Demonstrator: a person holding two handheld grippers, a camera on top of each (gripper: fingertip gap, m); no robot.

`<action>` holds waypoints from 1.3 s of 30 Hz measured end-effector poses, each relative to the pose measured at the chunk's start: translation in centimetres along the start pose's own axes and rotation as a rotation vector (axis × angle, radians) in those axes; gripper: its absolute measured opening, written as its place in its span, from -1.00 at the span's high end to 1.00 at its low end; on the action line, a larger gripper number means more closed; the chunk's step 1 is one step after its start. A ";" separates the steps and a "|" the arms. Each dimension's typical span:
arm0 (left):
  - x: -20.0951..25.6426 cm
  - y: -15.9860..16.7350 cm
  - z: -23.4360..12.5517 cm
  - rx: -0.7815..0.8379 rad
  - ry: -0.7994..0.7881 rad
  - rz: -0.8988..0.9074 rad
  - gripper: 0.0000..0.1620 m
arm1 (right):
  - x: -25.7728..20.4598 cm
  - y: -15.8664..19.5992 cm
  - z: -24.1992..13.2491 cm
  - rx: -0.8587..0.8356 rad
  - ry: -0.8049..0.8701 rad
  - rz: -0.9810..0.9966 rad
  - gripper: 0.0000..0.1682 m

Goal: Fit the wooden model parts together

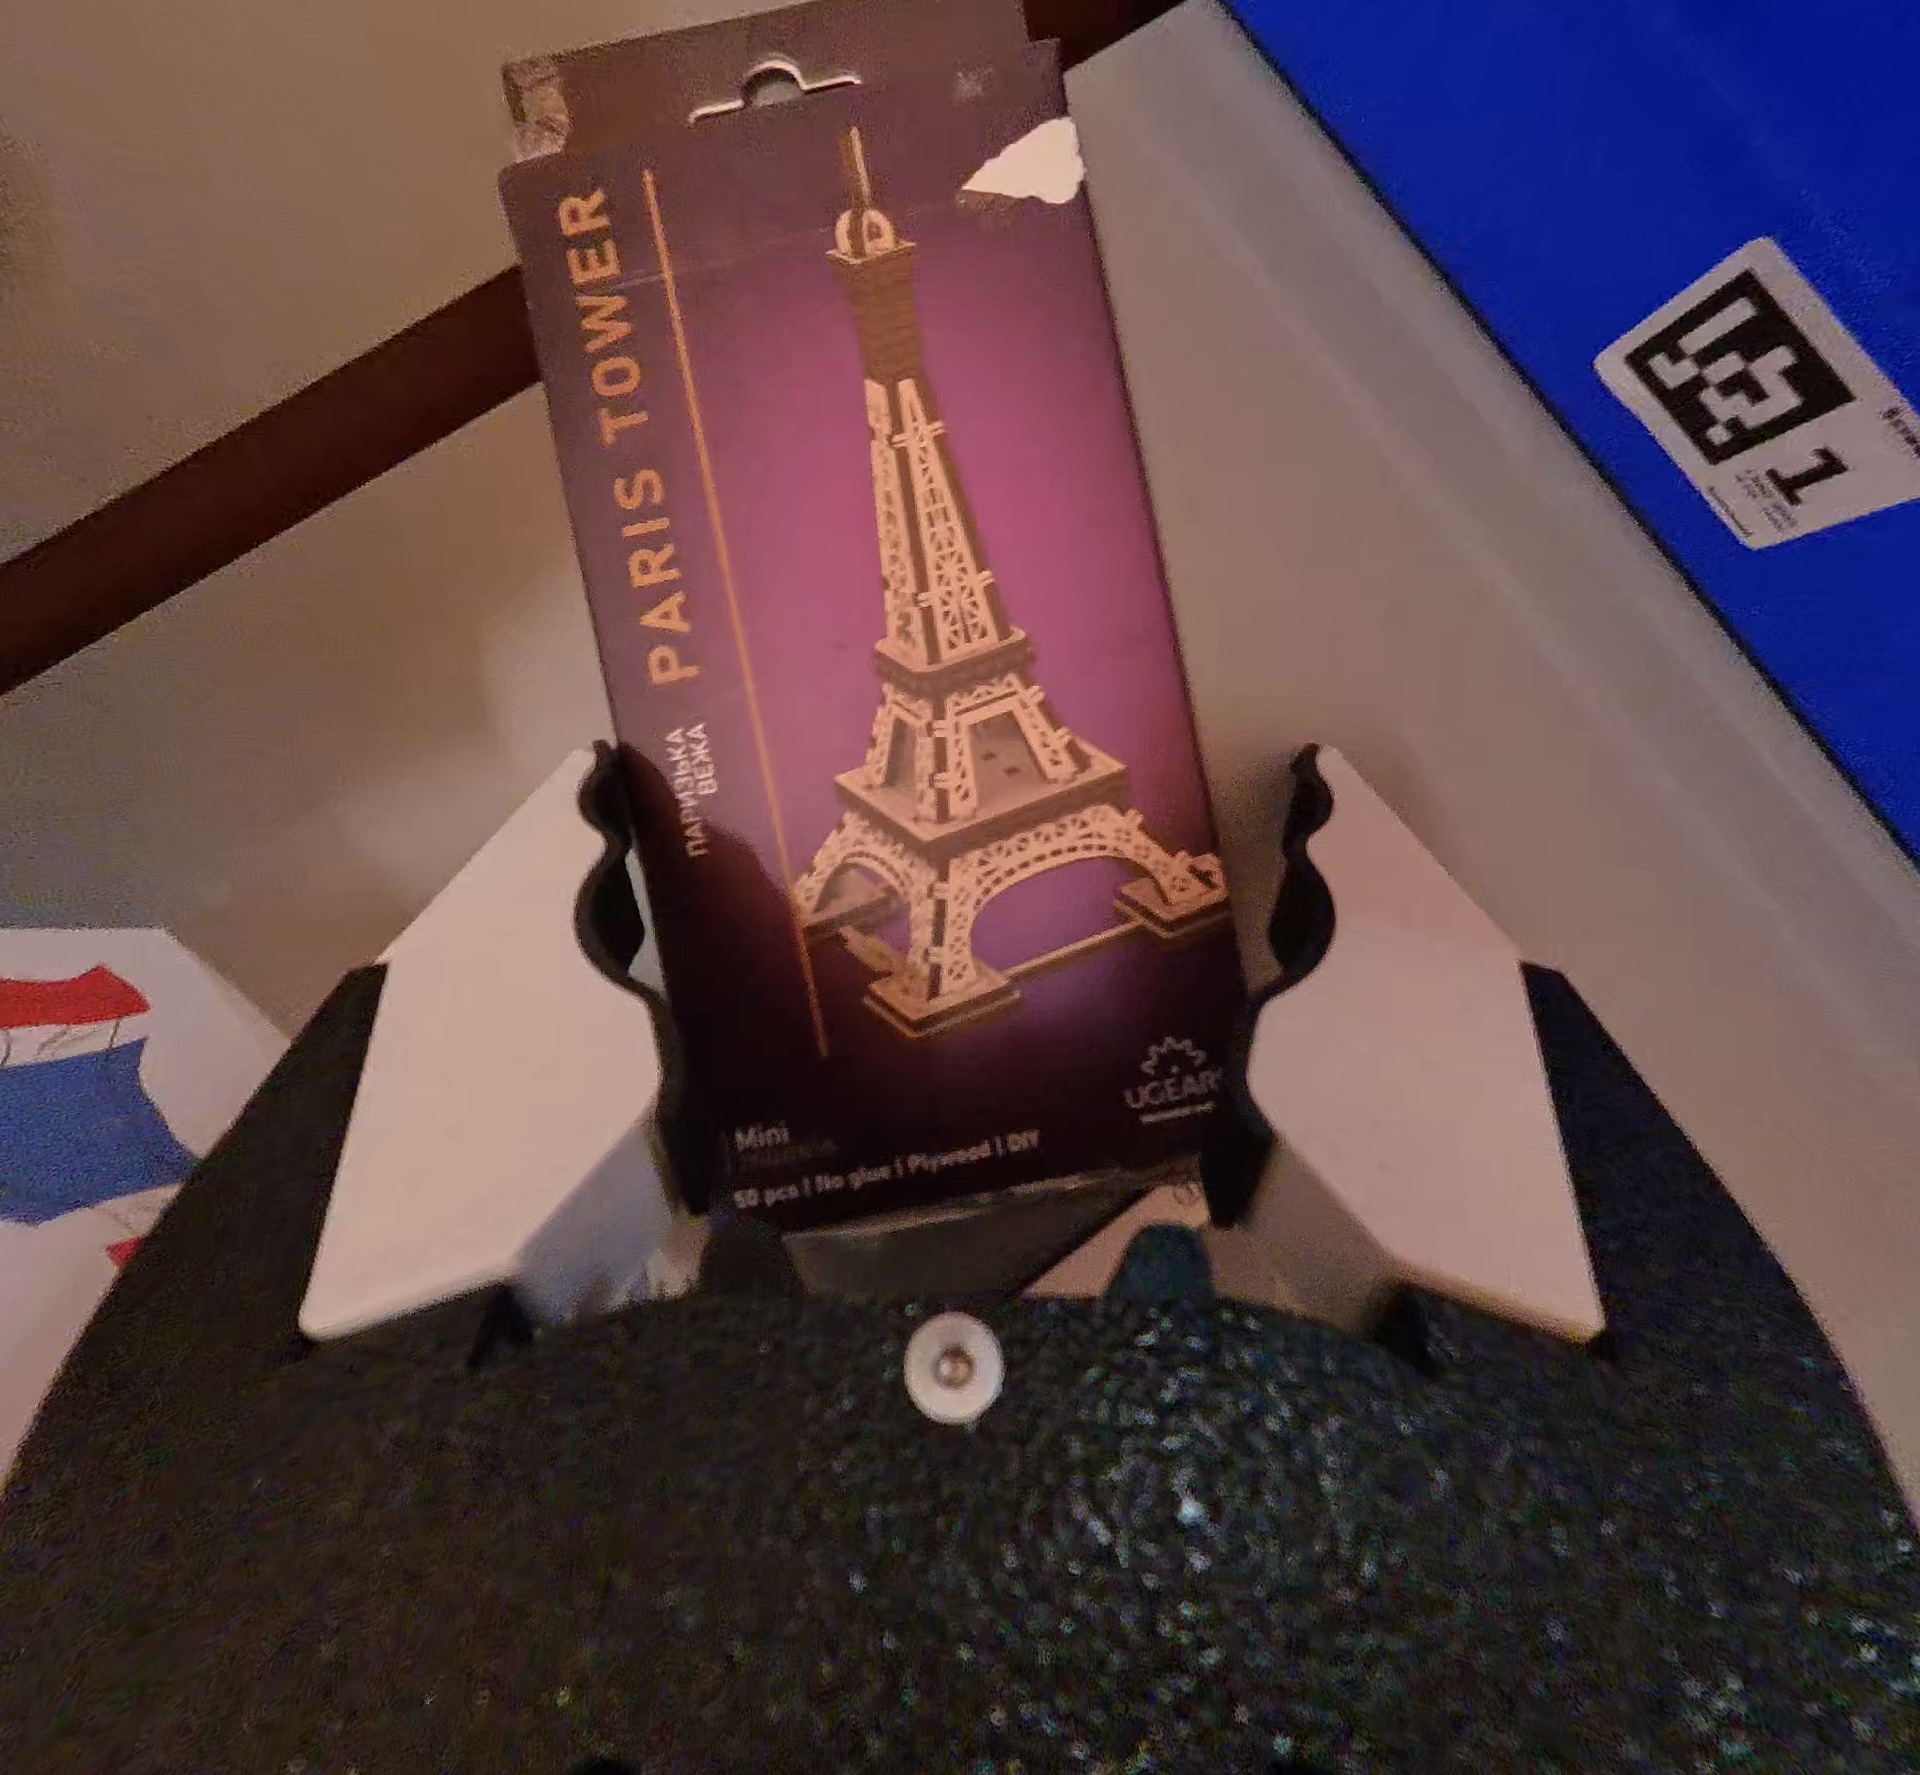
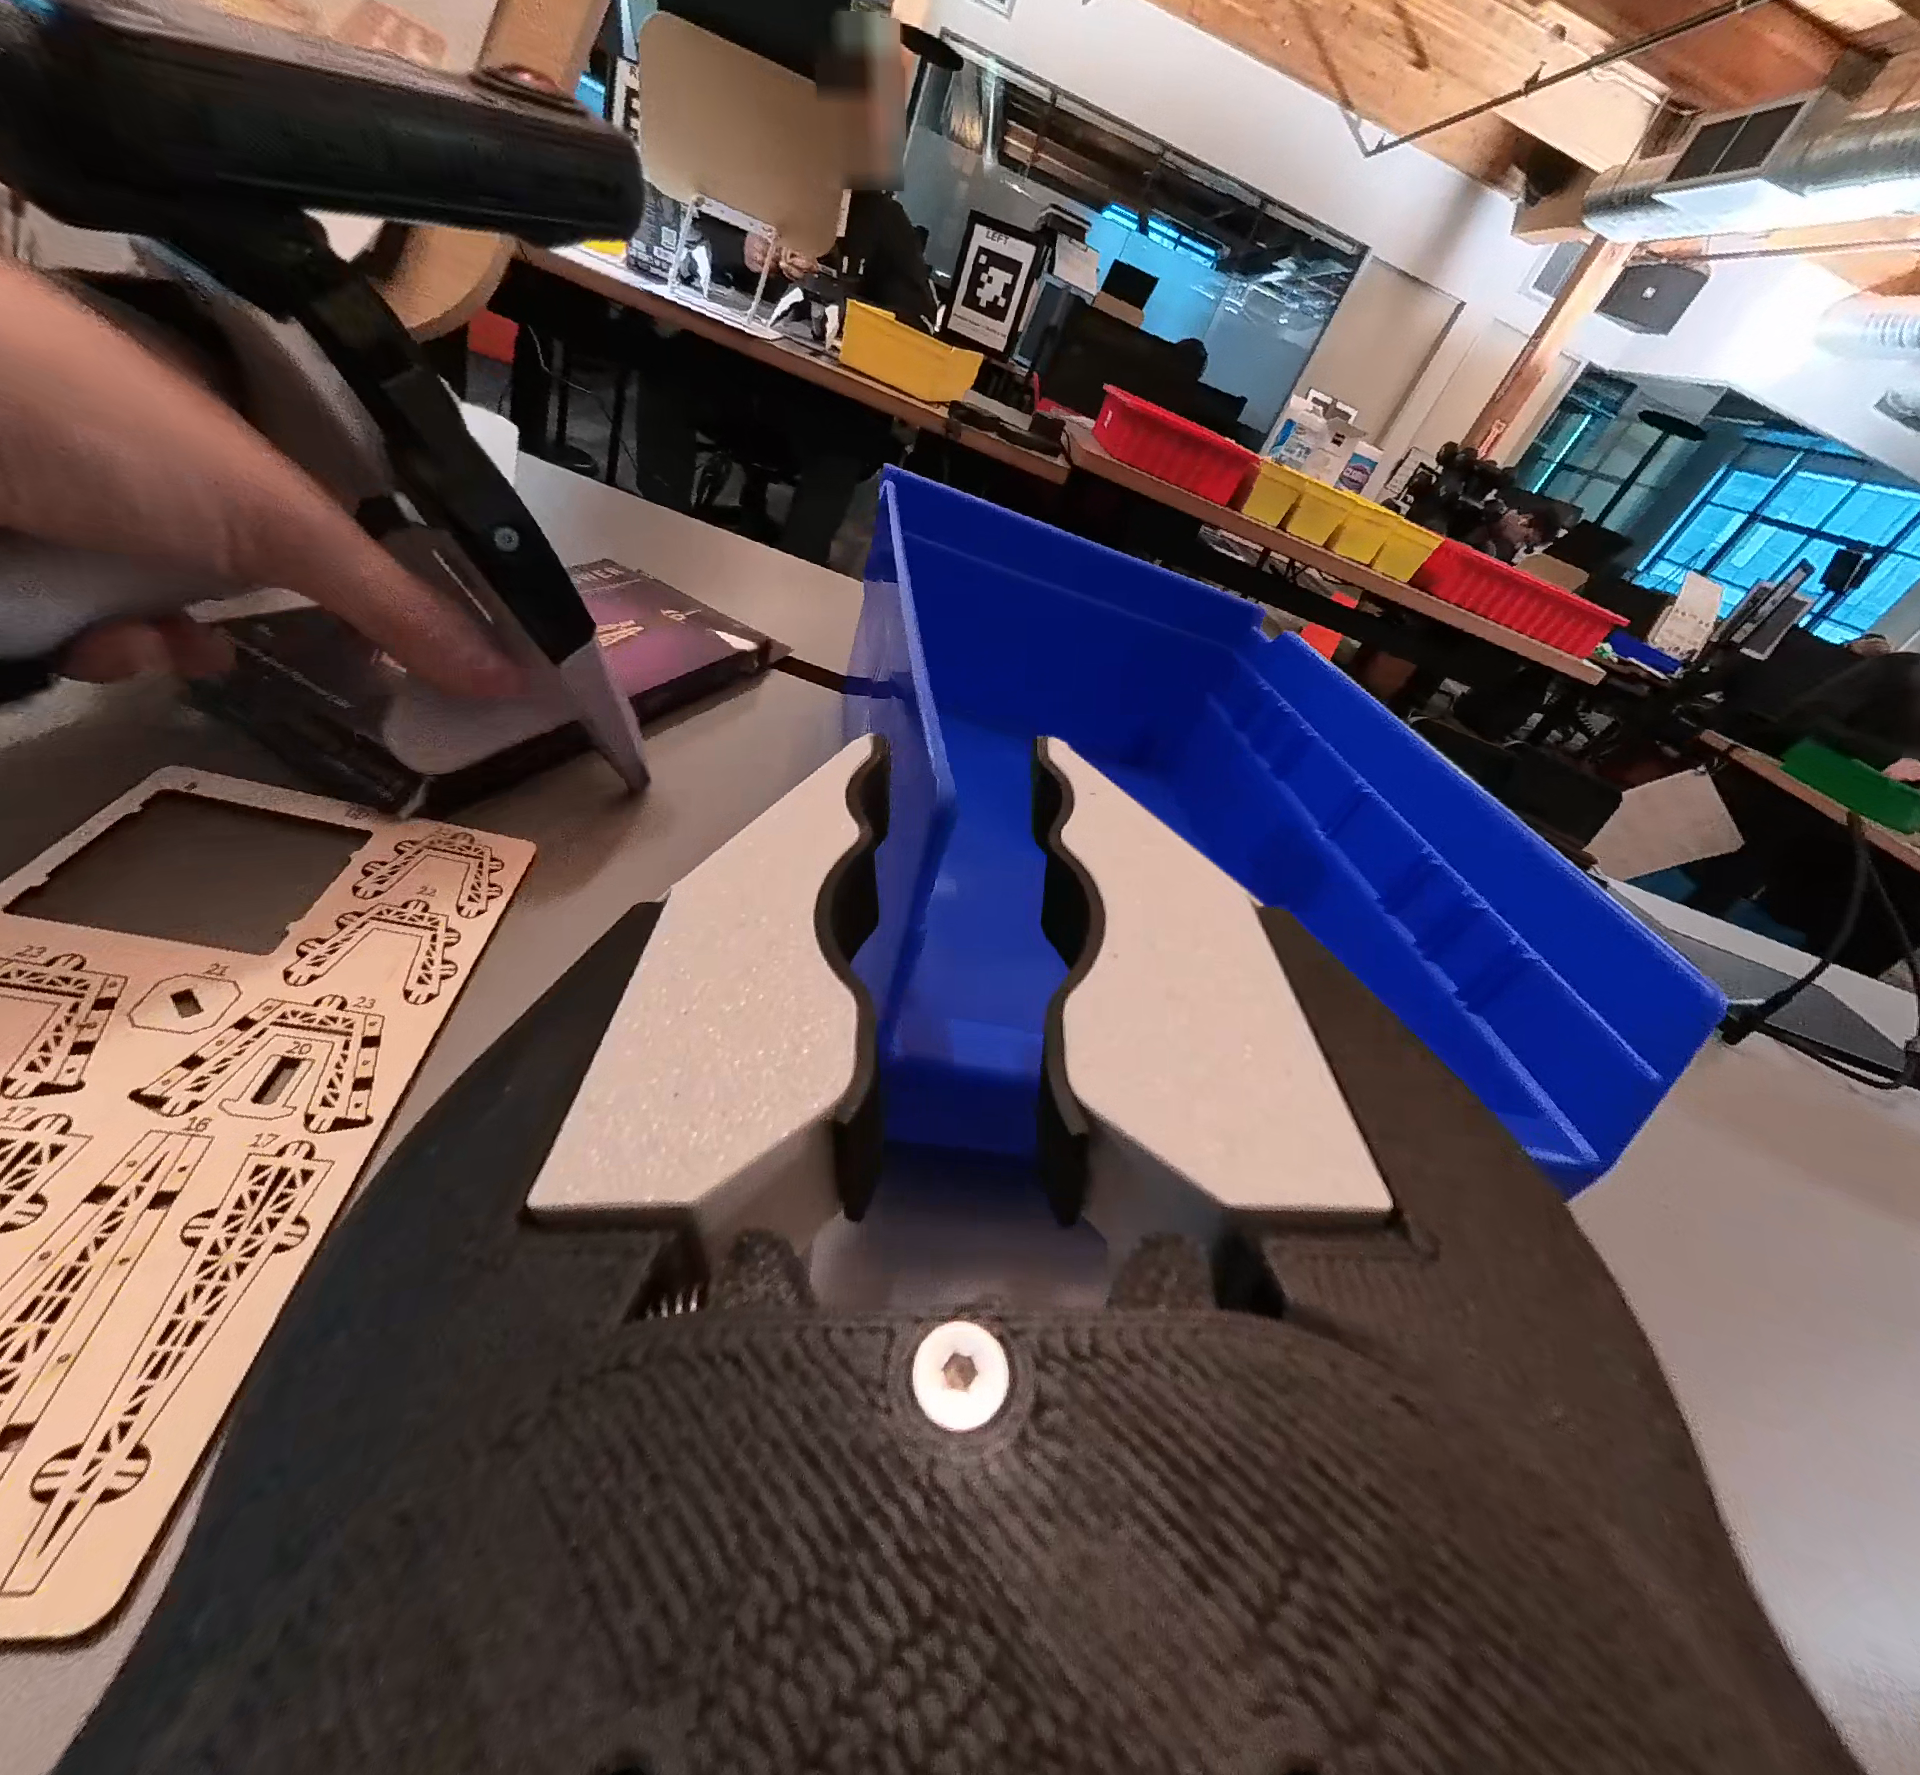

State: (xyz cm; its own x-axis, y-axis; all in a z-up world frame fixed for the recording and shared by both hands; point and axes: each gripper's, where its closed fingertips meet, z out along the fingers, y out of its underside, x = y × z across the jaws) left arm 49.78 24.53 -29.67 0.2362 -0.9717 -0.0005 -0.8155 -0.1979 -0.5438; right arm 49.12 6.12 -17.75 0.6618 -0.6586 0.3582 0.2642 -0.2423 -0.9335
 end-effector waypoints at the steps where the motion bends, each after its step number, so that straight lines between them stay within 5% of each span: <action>1: 0.0 -0.2 0.1 0.013 0.001 0.004 -0.48 | 0.0 0.1 0.0 -0.002 0.001 -0.002 0.70; 2: 0.0 -0.5 0.0 0.030 0.010 0.017 -0.33 | 0.0 0.1 0.0 -0.005 0.001 -0.003 0.70; 6: -0.5 -1.0 -0.6 0.103 -0.019 0.084 -0.31 | 0.3 0.1 0.0 0.005 0.009 0.019 0.71; 12: -1.2 -5.5 -8.9 0.588 -0.166 0.127 -0.31 | 0.7 -0.2 -0.2 0.025 0.022 0.045 0.71; 15: 2.4 -8.2 -15.0 0.984 -0.006 0.231 -0.32 | 0.6 0.3 0.1 -0.008 0.019 0.049 0.73; 18: 4.1 -8.7 -17.7 1.191 0.179 0.287 -0.32 | 0.0 0.4 0.2 -0.017 -0.010 0.035 0.85; 25: 7.1 -6.8 -20.4 1.186 0.914 0.286 -0.32 | -2.7 -0.4 0.6 0.030 -0.153 0.011 0.94; 31: 6.3 -6.3 -24.2 1.055 1.468 0.068 -0.31 | -5.3 -1.2 0.4 0.085 -0.227 -0.114 0.61; 39: 6.9 -4.9 -25.0 1.011 1.545 0.197 -0.32 | -1.0 -5.1 -1.7 0.312 -0.106 0.053 0.28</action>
State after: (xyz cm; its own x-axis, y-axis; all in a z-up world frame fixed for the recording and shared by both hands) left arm 42.17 15.53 -6.03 -0.9163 -0.3231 0.2368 -0.0454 -0.5036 -0.8628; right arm 45.86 6.80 -13.37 0.7454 -0.5826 0.3242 0.4189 0.0310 -0.9075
